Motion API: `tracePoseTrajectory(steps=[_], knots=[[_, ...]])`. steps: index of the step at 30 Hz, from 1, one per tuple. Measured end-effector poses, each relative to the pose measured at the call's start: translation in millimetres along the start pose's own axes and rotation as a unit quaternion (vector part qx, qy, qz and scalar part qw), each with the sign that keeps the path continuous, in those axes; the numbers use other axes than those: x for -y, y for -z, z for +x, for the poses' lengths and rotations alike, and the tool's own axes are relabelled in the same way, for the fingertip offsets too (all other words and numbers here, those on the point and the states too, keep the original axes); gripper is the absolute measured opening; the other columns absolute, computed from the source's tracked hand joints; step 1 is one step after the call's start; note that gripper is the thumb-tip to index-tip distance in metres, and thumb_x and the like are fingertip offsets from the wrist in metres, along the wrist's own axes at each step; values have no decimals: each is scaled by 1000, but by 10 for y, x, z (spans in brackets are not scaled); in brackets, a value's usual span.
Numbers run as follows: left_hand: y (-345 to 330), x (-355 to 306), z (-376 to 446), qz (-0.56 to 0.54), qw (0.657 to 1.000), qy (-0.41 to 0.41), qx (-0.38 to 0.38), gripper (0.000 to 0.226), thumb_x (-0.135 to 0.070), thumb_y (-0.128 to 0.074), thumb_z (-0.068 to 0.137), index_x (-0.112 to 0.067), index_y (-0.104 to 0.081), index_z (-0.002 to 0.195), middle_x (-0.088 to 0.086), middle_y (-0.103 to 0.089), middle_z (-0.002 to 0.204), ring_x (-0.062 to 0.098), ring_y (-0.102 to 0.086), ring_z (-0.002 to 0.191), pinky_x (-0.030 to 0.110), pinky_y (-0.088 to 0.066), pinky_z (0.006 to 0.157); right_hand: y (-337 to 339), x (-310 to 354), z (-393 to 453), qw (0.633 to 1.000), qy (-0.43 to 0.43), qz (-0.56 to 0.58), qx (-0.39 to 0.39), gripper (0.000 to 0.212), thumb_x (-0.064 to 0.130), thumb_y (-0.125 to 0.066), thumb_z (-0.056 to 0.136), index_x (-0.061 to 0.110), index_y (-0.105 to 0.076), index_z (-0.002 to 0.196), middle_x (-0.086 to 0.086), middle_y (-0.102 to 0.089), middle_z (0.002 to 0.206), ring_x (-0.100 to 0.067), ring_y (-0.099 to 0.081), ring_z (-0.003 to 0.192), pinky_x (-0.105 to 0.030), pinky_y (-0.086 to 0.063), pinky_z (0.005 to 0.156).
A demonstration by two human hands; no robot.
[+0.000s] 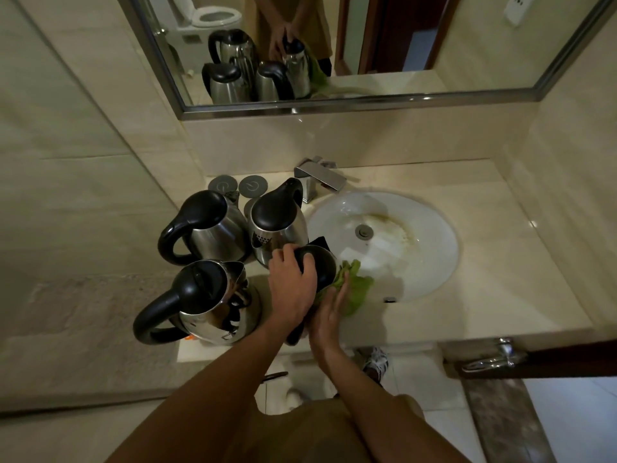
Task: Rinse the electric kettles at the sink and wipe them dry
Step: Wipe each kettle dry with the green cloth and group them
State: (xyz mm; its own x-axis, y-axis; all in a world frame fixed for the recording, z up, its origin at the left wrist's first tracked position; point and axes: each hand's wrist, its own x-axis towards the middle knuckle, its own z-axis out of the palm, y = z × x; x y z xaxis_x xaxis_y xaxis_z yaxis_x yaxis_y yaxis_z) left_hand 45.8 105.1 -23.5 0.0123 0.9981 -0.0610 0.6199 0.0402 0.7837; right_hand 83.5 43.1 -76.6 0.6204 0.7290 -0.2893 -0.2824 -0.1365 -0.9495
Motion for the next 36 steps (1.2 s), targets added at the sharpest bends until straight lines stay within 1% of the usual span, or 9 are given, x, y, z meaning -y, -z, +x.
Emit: tracePoseTrajectory(steps=[3, 7, 12, 16, 18, 21, 24, 29, 36], knots=[[0, -1, -6, 6, 1000, 8, 5, 31, -35, -45, 99, -17, -51, 123, 3, -45, 119, 19, -43, 111, 40, -40, 100, 111, -144, 165, 983, -165, 77, 0, 78, 88, -27, 82, 41, -45, 140, -11, -45, 150, -25, -52, 126, -49, -49, 99], [1, -10, -6, 6, 1000, 11, 2, 30, -35, -45, 99, -18, -51, 123, 3, -45, 121, 18, -43, 112, 40, -41, 101, 133, -197, 166, 942, -320, 99, -3, 88, 78, -6, 91, 23, -59, 133, -14, -62, 132, -25, -57, 104, -37, -48, 79], [-9, 15, -2, 4, 1000, 6, -1, 32, -37, -45, 97, -17, -51, 121, 3, -46, 119, 20, -45, 112, 43, -42, 100, -159, -275, -100, 943, -278, 178, -36, 85, 85, -40, 80, 29, -42, 144, -10, -46, 149, -31, -49, 130, -52, -37, 112], [-11, -17, -1, 7, 1000, 7, -6, 37, -41, -40, 93, -17, -52, 118, 3, -47, 116, 21, -45, 109, 44, -42, 98, -184, -96, -102, 992, -80, -37, -89, 46, 21, -8, 109, 7, -16, 152, -21, -23, 159, -29, -28, 146, -32, -28, 120], [-14, -23, 2, 15, 1000, 4, -11, 40, -43, -37, 91, -16, -52, 116, 4, -47, 114, 20, -45, 107, 44, -42, 97, -125, -24, -23, 998, -30, 35, -34, 44, 34, -22, 107, 30, -22, 152, -5, -25, 161, -14, -30, 145, -21, -32, 115], [-21, -5, 7, 18, 1000, 2, -8, 32, -39, -42, 96, -17, -52, 118, 2, -46, 115, 19, -44, 107, 41, -43, 96, -74, 106, 38, 999, 31, -4, -37, 41, 53, -27, 100, 55, -30, 141, 6, -32, 156, -12, -36, 142, -39, -37, 114], [-19, -2, 3, 13, 1000, 6, -2, 27, -35, -46, 99, -18, -51, 120, 1, -44, 116, 17, -44, 108, 40, -43, 97, -30, 90, 79, 999, -16, 25, -40, 40, 66, -30, 94, 64, -39, 133, 4, -40, 153, -18, -44, 138, -48, -43, 109], [-13, -11, 8, 11, 1000, 9, 4, 28, -36, -46, 98, -20, -50, 121, 0, -44, 118, 17, -43, 110, 42, -43, 99, 78, -198, 272, 965, -238, 110, 0, 79, 82, -27, 86, 28, -57, 134, -15, -65, 127, -36, -59, 120, -38, -56, 80], [-17, -6, -1, 5, 1000, 10, -5, 36, -41, -42, 95, -19, -50, 122, 2, -45, 118, 20, -45, 111, 47, -44, 99, -80, -311, 48, 936, -315, 153, -46, 70, 74, -23, 94, 29, -51, 140, -7, -58, 136, -29, -54, 124, -51, -40, 110]])
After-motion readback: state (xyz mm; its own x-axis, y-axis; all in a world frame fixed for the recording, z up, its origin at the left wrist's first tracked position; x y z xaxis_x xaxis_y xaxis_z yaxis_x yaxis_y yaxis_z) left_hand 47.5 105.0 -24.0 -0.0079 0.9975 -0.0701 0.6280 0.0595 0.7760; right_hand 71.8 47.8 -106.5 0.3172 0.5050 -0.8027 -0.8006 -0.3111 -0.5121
